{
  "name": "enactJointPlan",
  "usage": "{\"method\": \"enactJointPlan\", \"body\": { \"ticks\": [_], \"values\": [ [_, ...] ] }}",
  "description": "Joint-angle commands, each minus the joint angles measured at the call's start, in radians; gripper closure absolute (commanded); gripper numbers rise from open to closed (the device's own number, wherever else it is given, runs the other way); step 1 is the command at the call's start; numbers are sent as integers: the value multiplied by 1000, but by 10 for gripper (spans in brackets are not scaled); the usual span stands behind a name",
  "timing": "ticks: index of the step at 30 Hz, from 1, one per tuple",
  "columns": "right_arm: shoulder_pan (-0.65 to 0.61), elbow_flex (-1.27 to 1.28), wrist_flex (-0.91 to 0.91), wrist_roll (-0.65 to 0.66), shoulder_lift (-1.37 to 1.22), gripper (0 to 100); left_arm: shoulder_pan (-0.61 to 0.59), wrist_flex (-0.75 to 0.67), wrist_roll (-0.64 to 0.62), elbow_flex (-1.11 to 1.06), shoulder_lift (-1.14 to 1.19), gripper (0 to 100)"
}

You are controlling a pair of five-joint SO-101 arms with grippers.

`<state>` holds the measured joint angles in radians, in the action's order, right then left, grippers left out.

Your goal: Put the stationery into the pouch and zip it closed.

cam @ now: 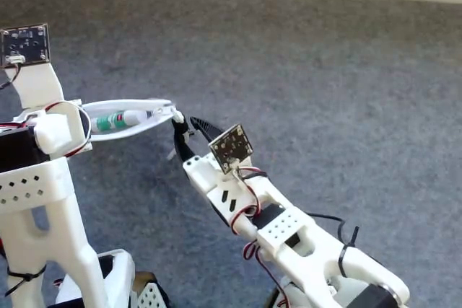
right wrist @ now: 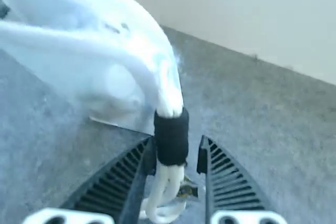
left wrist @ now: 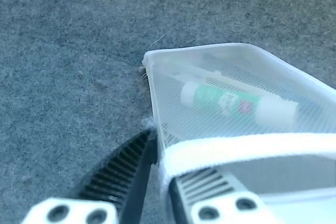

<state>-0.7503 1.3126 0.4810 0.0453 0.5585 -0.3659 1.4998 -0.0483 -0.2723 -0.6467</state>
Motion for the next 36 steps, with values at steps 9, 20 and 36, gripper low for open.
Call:
{"method": "enactJointPlan", "body": {
  "ticks": [9, 20, 36],
  "values": [
    [7, -108, 21, 5, 1, 875, 16, -3, 5, -8, -48, 989],
    [12, -166, 19, 8, -90, 885, 16, 0, 5, -19, -50, 989],
    [7, -165, -269, 60, 105, 985, 16, -2, 6, -18, -50, 989]
  ]
}}
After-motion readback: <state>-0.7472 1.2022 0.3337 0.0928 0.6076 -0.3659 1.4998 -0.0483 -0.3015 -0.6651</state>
